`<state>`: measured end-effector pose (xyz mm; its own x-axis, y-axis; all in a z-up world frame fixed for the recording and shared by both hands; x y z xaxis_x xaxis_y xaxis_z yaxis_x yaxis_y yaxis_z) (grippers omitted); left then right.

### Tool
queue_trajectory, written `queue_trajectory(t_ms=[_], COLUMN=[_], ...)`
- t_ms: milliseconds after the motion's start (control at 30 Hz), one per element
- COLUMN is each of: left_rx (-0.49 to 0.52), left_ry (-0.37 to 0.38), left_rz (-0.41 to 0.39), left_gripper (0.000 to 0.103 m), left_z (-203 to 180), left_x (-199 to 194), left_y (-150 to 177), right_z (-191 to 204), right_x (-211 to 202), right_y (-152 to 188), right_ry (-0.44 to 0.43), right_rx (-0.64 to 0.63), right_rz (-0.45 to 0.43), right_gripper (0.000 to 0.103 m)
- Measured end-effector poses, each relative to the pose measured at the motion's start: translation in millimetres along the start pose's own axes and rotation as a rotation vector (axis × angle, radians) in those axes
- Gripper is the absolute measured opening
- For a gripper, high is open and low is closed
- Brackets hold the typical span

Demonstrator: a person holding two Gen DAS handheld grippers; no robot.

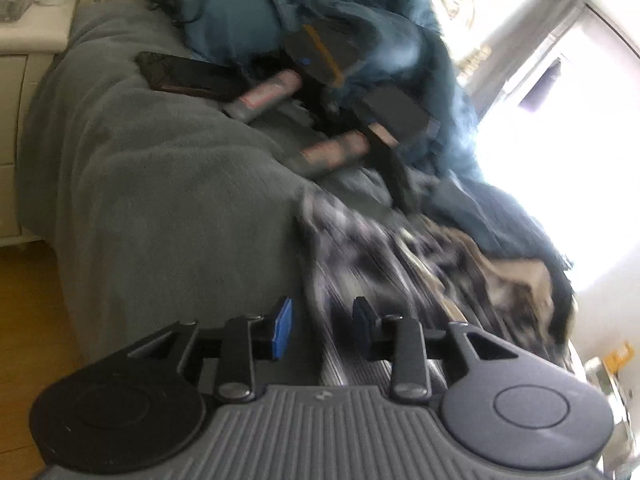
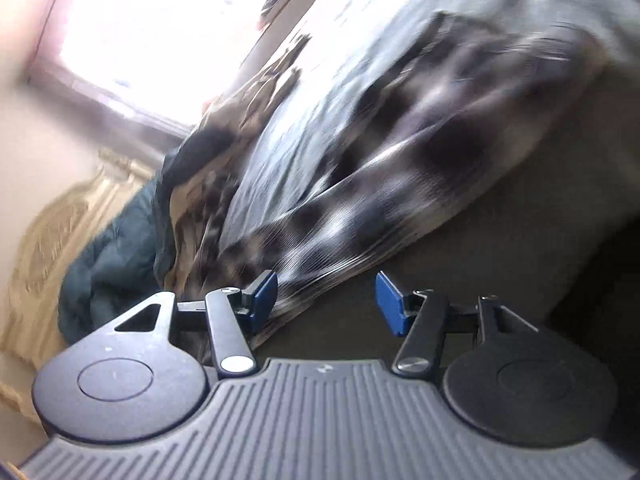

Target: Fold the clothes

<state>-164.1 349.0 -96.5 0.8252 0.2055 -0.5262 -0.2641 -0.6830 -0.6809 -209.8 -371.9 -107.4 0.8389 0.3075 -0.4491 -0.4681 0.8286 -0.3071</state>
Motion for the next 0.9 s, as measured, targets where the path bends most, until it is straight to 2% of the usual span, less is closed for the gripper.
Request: queue_trajectory(t_ms=[133, 233, 300, 333, 367, 467, 500, 600, 767, 900], left_rx=[0.172, 0.388, 0.547, 0.642, 0.746, 1.038, 1.093, 1.2, 1.37, 1.415], left_ry=[0.091, 0.232, 0.326, 0.364, 0.393, 0.493, 0.534, 0.628, 0.662, 0.669], left_rz=[0.029, 0.074, 0.111, 0.115, 0.105, 0.102, 0.106, 0.108, 0.075, 0.103], left_gripper=[0.034, 0.035, 0.038, 0.039, 0.041, 0.042, 0.042, 0.042, 0.041, 0.041], left_z=[-45, -99, -135, -152, -167, -209, -219, -241, -268, -280], left_x=[-32, -56, -71, -78, -85, -104, -109, -121, -119, -104], left_y=[31, 67, 98, 115, 135, 193, 208, 246, 288, 303], right_z=[-24, -37, -44, -44, -43, -27, -21, -4, 12, 13], right_x=[-8, -9, -6, -4, -2, -2, -1, 3, 31, 59], right_y=[-11, -20, -26, -29, -31, -41, -46, -60, -90, -112], right_ry=[-0.026, -0.053, -0.064, -0.06, -0.055, -0.089, -0.102, -0.137, -0.147, -0.133], right_rx=[0.118, 0.181, 0.197, 0.181, 0.164, 0.081, 0.06, 0.015, -0.005, 0.013], right_rz=[-0.039, -0.068, -0.078, -0.078, -0.078, -0.1, -0.107, -0.119, -0.102, -0.076], right_gripper=[0.054, 0.054, 0.042, 0.02, 0.012, 0.006, 0.006, 0.006, 0.006, 0.006])
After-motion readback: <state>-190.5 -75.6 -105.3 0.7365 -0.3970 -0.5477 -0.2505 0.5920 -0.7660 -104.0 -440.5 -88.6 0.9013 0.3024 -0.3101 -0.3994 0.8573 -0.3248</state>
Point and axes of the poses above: each gripper's, at about its wrist camera, not at the fingertips, and x roughly the way its jaws point, z to its left, y to its underside, the point moved 6 cm from there along x, roughly the way its jaws point, and after that the axes turned 6 degrees about x, right-handed, at the moved point
